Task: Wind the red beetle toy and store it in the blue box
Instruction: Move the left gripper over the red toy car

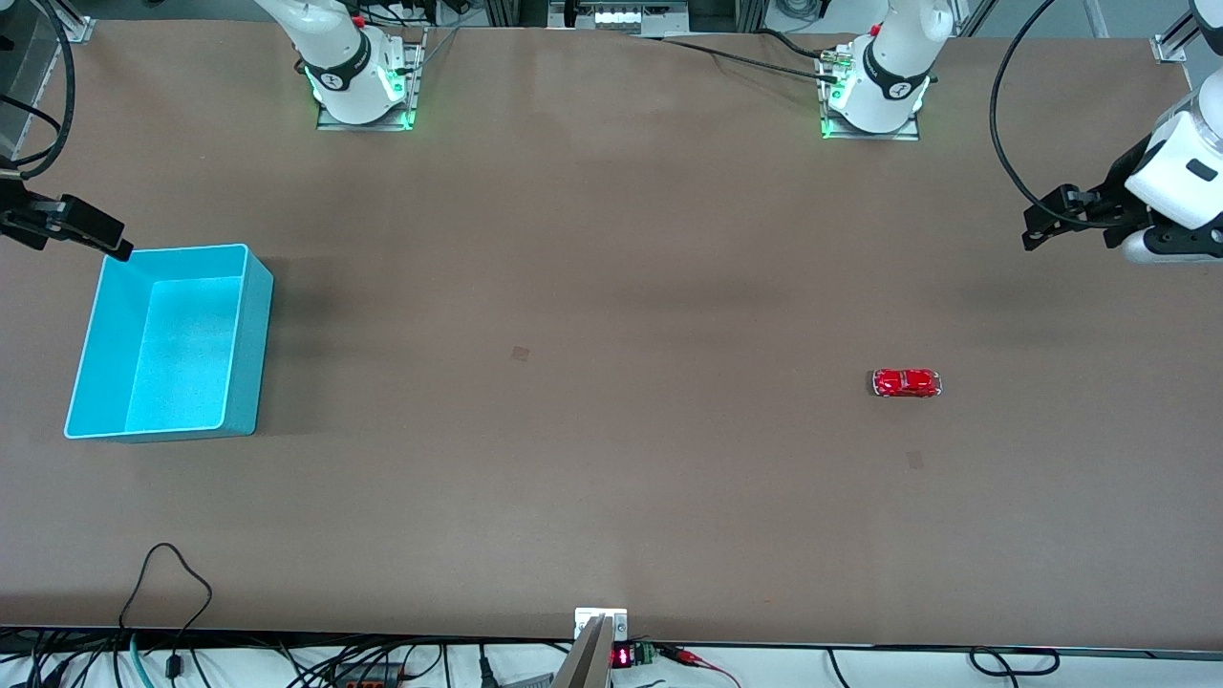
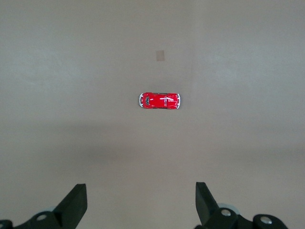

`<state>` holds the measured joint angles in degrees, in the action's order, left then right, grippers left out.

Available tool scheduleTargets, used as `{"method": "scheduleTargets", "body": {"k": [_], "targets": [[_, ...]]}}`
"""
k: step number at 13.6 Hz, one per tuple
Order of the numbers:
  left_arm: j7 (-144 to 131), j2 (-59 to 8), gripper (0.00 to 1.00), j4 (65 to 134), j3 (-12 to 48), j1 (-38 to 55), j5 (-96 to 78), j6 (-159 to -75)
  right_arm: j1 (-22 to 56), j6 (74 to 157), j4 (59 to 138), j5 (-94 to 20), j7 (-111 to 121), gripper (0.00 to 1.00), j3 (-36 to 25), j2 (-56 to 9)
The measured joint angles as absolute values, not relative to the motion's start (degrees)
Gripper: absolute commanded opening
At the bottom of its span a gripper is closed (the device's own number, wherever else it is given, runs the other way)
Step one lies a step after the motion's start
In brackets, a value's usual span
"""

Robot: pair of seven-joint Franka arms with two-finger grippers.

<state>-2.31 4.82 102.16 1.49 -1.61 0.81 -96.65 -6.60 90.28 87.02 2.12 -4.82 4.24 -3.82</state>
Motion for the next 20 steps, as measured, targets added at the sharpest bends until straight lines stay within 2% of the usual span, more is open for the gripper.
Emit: {"method": "scheduleTargets", "body": {"k": [6, 10, 15, 20], "targets": [[-2.3, 5.1, 1.00, 103.3, 1.5, -1.8, 0.8, -96.4, -6.6, 90.3, 87.0, 2.1, -4.8, 1.00, 4.2, -3.8], [3.9, 3.0, 1.00, 106.5, 1.5, -1.8, 0.8, -97.4, -6.6, 90.4, 87.0, 2.1, -4.8, 1.00, 4.2, -3.9], [24.2, -6.5, 1.00, 107.6, 1.5, -2.2, 0.8, -102.7, -6.6, 92.1, 87.0, 2.1, -4.8, 1.00, 4.4, -4.0], [49.1, -17.3, 1.00, 107.8, 1.4, -4.5, 2.6, -114.2, -6.5, 92.9, 87.0, 2.1, -4.8, 1.00, 4.5, -4.0]]}}
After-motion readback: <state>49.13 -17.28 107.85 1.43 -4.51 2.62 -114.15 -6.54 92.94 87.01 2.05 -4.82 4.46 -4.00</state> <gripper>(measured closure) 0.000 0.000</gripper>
